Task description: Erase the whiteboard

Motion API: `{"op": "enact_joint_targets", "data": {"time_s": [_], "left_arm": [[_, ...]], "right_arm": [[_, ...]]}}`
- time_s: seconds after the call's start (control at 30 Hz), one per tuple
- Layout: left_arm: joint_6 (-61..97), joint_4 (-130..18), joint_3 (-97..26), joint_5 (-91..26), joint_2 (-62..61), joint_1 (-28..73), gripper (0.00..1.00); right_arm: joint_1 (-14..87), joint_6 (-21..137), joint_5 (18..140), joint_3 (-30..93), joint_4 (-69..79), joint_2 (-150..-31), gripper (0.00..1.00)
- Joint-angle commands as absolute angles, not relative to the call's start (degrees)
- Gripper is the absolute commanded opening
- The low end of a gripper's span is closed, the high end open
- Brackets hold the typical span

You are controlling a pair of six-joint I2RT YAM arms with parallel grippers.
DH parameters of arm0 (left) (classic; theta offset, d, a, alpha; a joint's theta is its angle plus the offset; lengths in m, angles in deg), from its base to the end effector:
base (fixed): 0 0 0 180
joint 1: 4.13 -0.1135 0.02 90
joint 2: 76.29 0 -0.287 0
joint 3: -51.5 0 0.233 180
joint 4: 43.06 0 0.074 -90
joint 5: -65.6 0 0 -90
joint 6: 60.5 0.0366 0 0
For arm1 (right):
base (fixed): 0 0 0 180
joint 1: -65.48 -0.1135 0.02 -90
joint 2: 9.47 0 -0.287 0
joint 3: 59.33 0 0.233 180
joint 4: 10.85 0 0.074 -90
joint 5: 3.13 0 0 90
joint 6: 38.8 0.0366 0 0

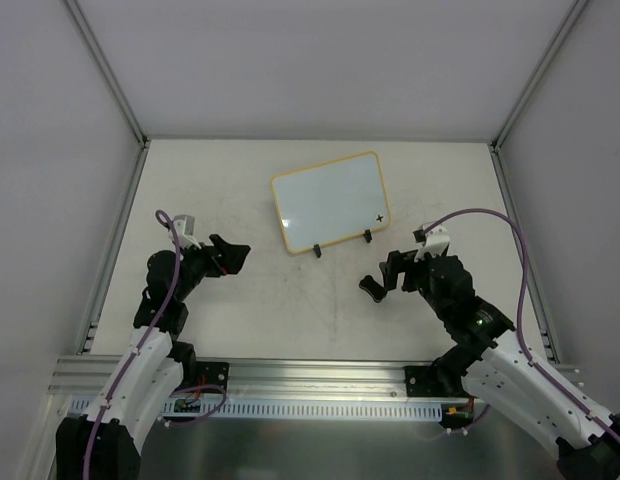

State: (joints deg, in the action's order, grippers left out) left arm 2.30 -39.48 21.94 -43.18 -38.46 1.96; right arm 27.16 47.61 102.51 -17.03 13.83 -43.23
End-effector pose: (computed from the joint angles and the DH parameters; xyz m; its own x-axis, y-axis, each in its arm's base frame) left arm 0.1302 -0.0257 0.2471 -0.2641 -0.4070 -0.8744 0.3359 0.8110 -0.4790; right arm 0.0977 0.0647 0.2772 -0.1930 -0.2294 -0.9540 -0.4068 0.9035 -0.1349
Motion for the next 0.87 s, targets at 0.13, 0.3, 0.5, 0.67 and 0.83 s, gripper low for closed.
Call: {"op": "enact_joint_targets", "data": {"time_s": [0.13,0.3,0.5,0.67,0.83], "left_arm": [[7.35,-42.86,23.57,-39.34,-45.17,2.64,0.99],[7.7,-43.39,22.43,-39.43,-43.42,2.64,0.99],[7.7,-44.09,22.51,-37.76,-44.55,2.64,0.99],[7.71,-44.18,22.42,-38.02,-44.65,2.64,0.99],[7.53,-44.18,22.43,-38.55,-44.73,2.64,0.99]], "right_arm": [[27.34,46.63,103.65,-17.51,7.33,-42.17,0.89],[27.34,46.63,103.66,-17.25,7.33,-42.96,0.89],[27.34,46.28,103.39,-17.33,7.85,-41.03,0.89],[27.34,46.37,102.26,-17.25,8.03,-40.06,0.91],[27.34,46.9,101.81,-16.37,8.73,-41.02,0.94]]}}
